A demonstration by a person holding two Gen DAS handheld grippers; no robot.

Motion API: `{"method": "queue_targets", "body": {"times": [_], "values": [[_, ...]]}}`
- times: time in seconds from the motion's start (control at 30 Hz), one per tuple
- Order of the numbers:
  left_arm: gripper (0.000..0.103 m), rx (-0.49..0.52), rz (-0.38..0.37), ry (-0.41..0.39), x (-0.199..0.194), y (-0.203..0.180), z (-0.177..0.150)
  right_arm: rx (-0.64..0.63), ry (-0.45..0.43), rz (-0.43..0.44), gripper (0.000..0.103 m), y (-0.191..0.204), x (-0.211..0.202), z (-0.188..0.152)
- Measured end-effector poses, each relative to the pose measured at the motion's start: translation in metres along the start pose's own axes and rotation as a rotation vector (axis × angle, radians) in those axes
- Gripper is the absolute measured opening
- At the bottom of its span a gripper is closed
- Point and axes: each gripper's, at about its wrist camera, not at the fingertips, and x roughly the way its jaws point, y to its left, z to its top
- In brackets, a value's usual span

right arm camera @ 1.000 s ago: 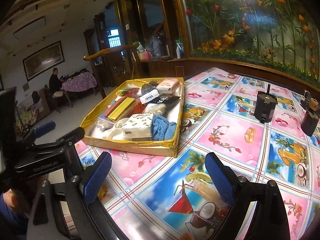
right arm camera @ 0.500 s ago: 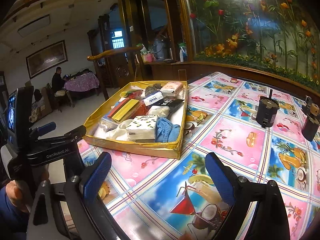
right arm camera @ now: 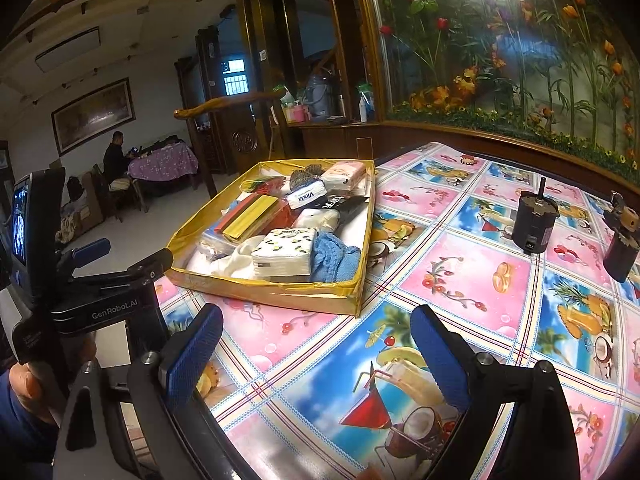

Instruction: Organize soft objects

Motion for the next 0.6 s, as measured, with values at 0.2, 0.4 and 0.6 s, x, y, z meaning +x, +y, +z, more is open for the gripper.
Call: {"method": "queue_targets", "body": {"times": [0.2,0.4,0.6], "values": [[0.103,0.001,0.001,0.0,-0.0007,-0.0008,0.0001,0.0,0.0,0.001,0.097,0.0001,0.0004,-0.0003],[0.103,0.008,0.0,0.004,-0.0008,-0.0029,0.0007,0.002,0.003,0.001,0.097,-0.0006,0.0012,-0.0013],[0.103,0.014,0.0,0.004,0.0013,-0.004,0.0012,0.002,0.003,0.001,0.097,-0.0007,0.001,-0.001]]}}
